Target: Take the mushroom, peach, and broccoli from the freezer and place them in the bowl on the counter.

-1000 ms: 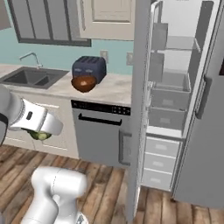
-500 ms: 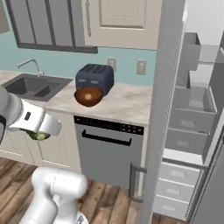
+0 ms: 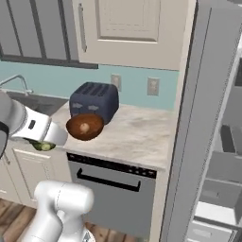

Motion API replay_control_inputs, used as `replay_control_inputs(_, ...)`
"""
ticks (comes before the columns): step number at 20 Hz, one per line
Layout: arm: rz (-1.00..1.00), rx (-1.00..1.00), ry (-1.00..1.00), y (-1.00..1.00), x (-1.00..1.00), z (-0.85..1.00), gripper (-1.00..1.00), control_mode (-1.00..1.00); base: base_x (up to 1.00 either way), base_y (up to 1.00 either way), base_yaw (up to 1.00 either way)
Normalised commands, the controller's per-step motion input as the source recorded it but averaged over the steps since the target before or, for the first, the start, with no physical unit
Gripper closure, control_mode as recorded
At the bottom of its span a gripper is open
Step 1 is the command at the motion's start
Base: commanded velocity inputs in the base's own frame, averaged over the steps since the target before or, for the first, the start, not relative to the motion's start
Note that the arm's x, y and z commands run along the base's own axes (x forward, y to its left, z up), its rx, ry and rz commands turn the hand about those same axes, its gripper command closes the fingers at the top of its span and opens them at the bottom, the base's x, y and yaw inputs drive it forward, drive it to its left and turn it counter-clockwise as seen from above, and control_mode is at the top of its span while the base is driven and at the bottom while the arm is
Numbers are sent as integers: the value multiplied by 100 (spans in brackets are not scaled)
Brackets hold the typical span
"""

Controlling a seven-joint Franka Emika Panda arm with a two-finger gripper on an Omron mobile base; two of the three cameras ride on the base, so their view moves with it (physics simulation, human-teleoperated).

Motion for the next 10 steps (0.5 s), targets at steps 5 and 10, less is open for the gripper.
replay_control_inputs(5, 0, 0, 0, 0, 0, 0, 100, 100, 72, 29, -1)
replay_control_inputs(10, 0, 0, 0, 0, 0, 0, 100, 100, 41, 42, -3)
